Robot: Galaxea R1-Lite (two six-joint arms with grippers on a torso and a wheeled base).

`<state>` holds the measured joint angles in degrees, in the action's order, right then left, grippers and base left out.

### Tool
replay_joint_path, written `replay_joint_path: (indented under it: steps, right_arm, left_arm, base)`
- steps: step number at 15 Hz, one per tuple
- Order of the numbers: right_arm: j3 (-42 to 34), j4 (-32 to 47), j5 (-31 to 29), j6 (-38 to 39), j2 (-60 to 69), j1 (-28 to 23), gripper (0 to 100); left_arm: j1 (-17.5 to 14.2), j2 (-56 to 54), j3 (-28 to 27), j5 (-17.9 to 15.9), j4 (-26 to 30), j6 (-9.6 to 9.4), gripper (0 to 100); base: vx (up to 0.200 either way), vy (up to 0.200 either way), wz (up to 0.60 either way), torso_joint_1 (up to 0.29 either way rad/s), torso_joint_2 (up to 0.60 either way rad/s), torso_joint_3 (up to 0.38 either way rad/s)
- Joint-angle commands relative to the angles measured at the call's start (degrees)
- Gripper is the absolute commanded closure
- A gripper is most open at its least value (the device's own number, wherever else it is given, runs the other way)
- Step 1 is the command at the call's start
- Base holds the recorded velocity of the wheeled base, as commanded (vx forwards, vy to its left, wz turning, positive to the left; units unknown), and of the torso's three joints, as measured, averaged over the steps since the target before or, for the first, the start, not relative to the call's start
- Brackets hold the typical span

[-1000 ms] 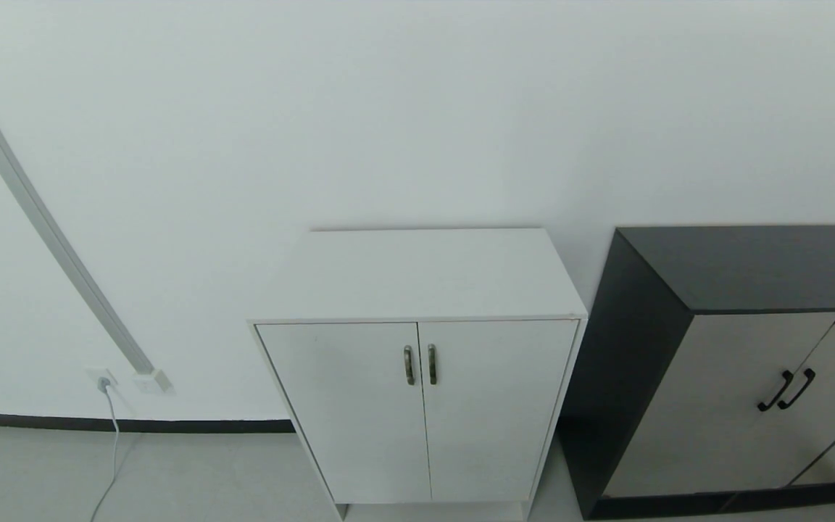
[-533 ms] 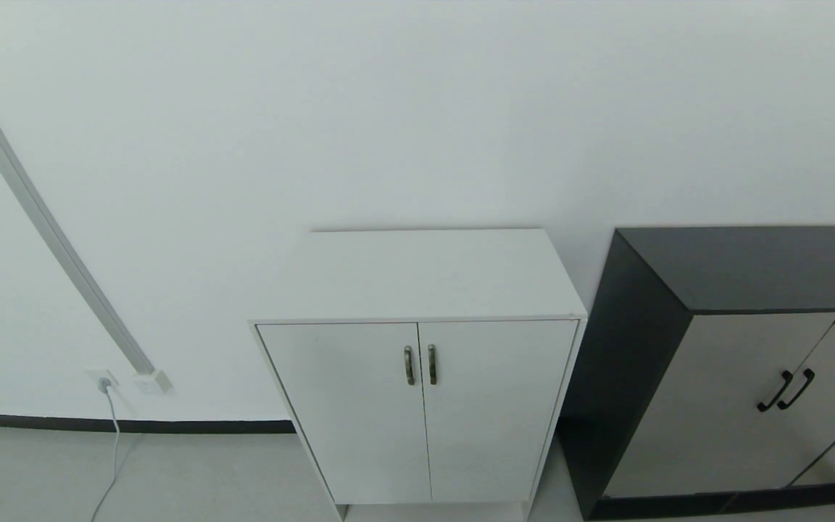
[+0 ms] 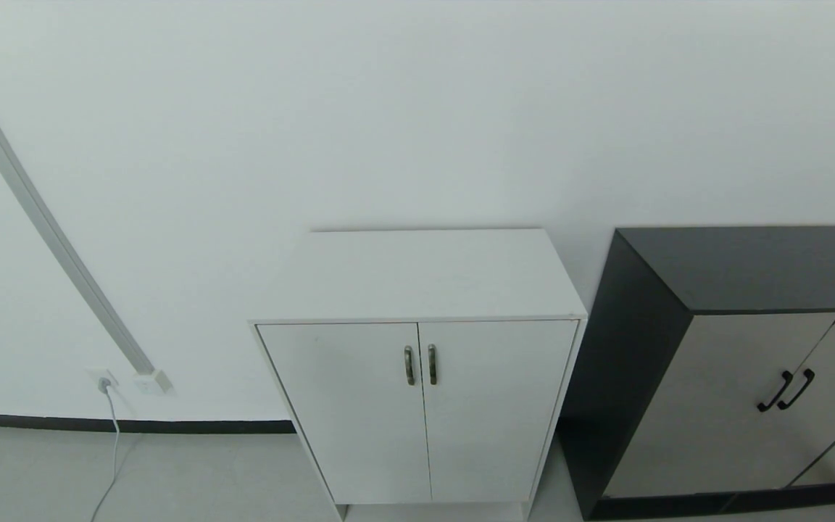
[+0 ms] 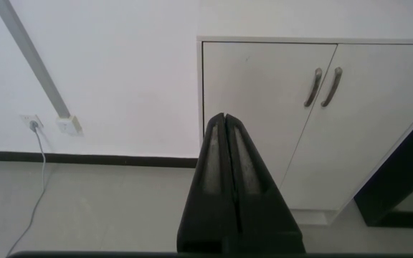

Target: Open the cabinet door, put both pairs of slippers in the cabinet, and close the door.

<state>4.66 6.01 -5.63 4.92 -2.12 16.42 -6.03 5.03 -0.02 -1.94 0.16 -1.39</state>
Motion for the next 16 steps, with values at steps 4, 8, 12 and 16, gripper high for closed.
replay_joint_path:
  steps: [4,8,12,16]
  right_arm:
    - [-0.61,-0.3,0.27,-2.38,0.98,0.45,100]
    - [-0.97,-0.82,3.35,-5.98,-0.34,0.28,100]
    - [-1.14,-1.0,7.74,-2.99,-1.13,0.45,100]
    - [-3.34,-4.87,8.01,-2.64,-2.54,-0.25,100]
  left_arm:
    - [-0.03,0.06,0.02,0.0,0.02,-0.02,100]
    - [-0.03,0.06,0.02,0.0,0.02,-0.02,100]
    - [-0.03,0.06,0.02,0.0,0.02,-0.02,100]
    - [-0.03,0.06,0.02,0.0,-0.07,-0.02,100]
  base:
    - [0.0,0.0,0.0,0.0,0.0,0.0]
    - [0.0,0.0,0.0,0.0,0.0,0.0]
    - [0.0,0.0,0.0,0.0,0.0,0.0]
    - [0.0,0.0,0.0,0.0,0.0,0.0]
